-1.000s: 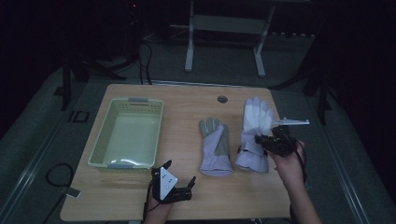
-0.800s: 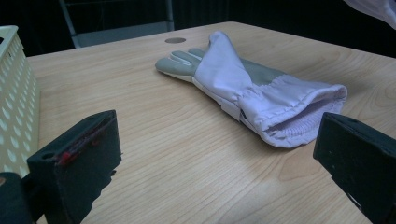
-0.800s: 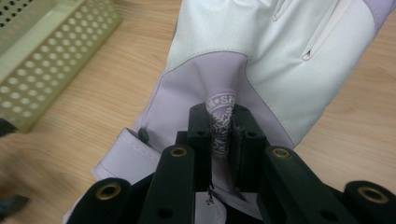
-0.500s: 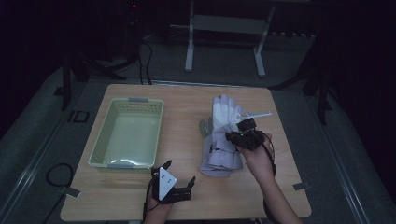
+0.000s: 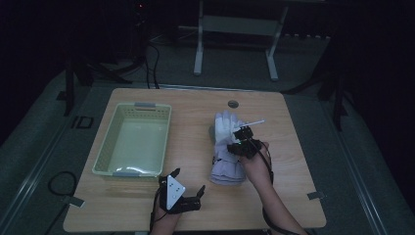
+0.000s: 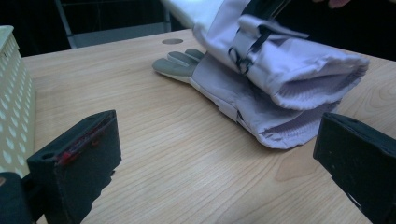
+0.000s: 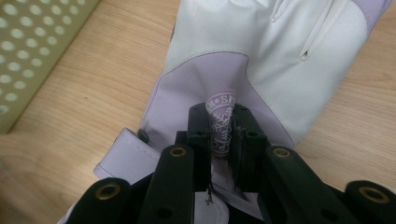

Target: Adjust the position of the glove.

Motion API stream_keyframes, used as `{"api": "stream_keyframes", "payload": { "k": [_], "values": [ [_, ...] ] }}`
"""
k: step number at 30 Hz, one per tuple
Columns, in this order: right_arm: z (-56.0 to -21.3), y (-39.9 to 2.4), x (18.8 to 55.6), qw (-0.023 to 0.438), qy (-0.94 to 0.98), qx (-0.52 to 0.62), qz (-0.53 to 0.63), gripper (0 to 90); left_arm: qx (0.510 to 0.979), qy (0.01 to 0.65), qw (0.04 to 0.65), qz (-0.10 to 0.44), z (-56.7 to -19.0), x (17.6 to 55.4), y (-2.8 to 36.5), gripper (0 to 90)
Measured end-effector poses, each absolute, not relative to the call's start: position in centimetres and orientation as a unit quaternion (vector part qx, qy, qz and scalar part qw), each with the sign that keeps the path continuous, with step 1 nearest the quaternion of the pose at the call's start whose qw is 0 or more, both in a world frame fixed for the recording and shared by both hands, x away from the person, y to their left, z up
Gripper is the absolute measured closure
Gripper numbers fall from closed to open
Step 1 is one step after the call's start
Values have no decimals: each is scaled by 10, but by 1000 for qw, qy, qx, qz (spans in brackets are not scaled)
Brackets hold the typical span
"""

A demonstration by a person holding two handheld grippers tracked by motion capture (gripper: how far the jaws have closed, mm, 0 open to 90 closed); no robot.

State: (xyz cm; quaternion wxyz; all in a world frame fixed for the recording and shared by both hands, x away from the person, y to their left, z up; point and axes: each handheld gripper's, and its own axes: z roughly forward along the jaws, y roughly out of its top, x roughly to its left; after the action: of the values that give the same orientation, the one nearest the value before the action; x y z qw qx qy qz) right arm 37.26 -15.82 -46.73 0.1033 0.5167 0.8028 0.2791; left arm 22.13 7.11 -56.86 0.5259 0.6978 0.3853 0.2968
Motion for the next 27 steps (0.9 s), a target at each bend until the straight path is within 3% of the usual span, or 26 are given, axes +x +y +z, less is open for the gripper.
{"api": "stream_keyframes", "payload": {
  "k": [10,27],
  "values": [
    [-495,-150,379,108,813,510,260,772,698,384,526,296,-569,221,71,8],
    [-494,-177,377,104,815,506,262,754,700,384,524,297,-569,221,70,8]
  ]
}}
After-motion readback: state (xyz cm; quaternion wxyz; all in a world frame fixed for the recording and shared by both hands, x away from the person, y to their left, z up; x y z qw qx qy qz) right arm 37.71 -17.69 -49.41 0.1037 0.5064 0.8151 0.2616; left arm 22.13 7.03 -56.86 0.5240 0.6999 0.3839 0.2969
